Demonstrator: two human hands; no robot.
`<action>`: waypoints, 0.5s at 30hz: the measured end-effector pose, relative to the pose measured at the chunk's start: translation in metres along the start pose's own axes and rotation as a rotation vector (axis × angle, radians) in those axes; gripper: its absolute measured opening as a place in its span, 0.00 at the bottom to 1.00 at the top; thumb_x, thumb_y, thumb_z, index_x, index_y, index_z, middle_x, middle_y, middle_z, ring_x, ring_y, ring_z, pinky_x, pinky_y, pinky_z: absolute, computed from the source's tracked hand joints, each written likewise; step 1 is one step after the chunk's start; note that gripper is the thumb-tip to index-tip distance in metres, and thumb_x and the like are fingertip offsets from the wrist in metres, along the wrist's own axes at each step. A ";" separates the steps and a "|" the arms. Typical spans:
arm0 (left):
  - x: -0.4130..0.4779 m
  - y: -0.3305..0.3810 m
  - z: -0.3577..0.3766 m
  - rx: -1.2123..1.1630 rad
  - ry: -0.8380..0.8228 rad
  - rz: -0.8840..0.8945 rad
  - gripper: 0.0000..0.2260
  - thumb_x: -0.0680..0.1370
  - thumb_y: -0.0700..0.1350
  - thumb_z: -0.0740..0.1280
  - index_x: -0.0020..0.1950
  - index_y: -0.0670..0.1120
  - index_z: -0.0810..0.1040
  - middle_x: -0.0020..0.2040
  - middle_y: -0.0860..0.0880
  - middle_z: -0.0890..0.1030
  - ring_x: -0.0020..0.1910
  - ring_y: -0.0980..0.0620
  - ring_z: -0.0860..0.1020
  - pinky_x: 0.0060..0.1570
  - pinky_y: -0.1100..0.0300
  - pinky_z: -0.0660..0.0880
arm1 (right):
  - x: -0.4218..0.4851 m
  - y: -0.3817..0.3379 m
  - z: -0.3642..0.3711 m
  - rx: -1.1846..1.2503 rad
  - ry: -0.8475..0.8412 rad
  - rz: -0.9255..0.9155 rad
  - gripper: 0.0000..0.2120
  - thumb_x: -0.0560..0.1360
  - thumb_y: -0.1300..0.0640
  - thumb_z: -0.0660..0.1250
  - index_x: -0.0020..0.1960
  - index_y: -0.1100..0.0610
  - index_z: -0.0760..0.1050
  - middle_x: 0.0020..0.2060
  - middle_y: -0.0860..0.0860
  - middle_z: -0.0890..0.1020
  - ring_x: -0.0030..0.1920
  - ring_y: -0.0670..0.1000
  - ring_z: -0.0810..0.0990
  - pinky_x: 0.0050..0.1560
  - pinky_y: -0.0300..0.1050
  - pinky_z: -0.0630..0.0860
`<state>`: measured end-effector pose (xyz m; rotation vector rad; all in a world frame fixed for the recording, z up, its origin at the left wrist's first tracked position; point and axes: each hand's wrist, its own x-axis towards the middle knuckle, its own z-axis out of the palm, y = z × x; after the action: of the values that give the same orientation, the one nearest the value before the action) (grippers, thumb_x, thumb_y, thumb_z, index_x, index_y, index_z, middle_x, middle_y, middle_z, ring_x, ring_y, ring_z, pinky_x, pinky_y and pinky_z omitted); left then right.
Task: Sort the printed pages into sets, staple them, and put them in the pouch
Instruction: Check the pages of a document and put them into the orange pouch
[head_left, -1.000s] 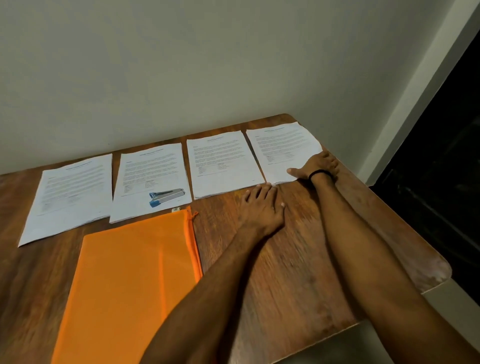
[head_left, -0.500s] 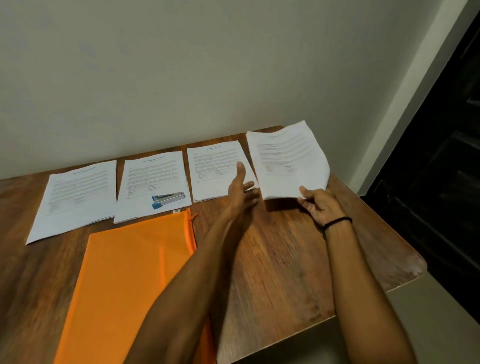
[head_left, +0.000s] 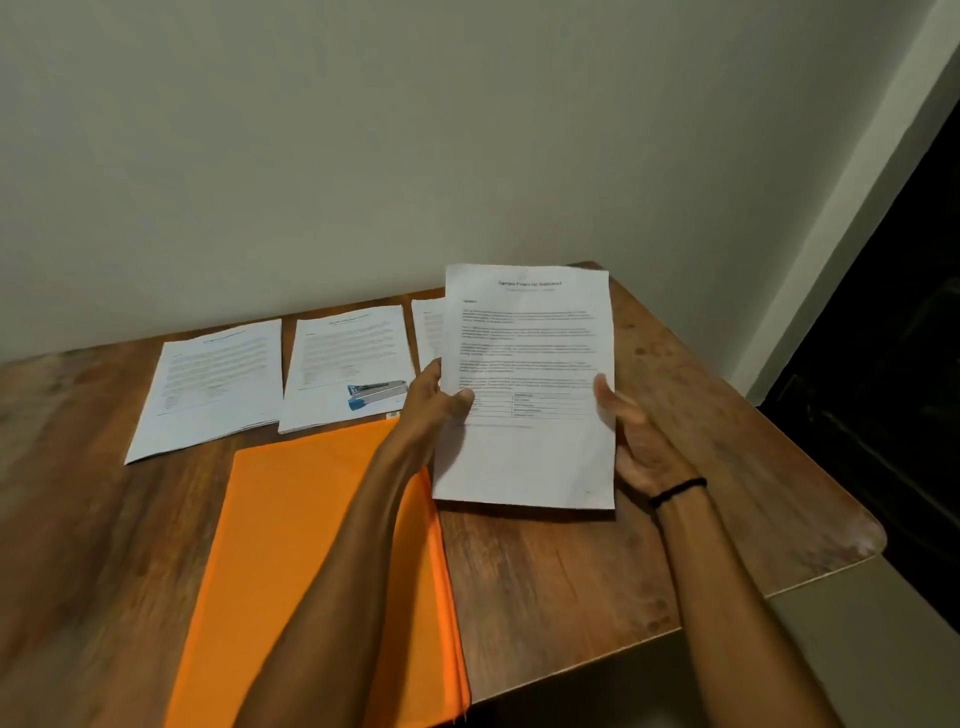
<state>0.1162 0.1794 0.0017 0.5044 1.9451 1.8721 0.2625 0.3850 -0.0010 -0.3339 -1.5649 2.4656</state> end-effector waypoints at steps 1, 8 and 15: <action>-0.005 0.000 -0.002 0.023 -0.017 -0.012 0.18 0.79 0.35 0.67 0.67 0.50 0.74 0.59 0.51 0.82 0.57 0.51 0.82 0.52 0.57 0.82 | 0.005 0.002 0.007 -0.076 -0.021 0.012 0.18 0.83 0.54 0.63 0.71 0.57 0.73 0.67 0.57 0.78 0.67 0.59 0.77 0.69 0.59 0.72; -0.044 0.013 -0.024 0.187 0.150 -0.046 0.16 0.82 0.50 0.66 0.68 0.48 0.74 0.60 0.50 0.81 0.56 0.52 0.81 0.53 0.57 0.80 | 0.011 0.014 0.015 -0.184 -0.022 -0.055 0.19 0.78 0.67 0.69 0.68 0.61 0.74 0.63 0.58 0.81 0.62 0.61 0.81 0.62 0.60 0.78; -0.101 -0.047 -0.007 1.094 0.323 -0.308 0.32 0.77 0.65 0.65 0.70 0.43 0.68 0.66 0.40 0.72 0.64 0.39 0.72 0.56 0.46 0.73 | -0.005 0.024 -0.020 -0.247 0.043 0.048 0.20 0.76 0.64 0.70 0.67 0.60 0.76 0.60 0.56 0.83 0.60 0.60 0.82 0.56 0.53 0.81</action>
<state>0.1998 0.1192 -0.0416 0.1463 2.9563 0.5917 0.2718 0.3911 -0.0309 -0.4642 -1.8666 2.2845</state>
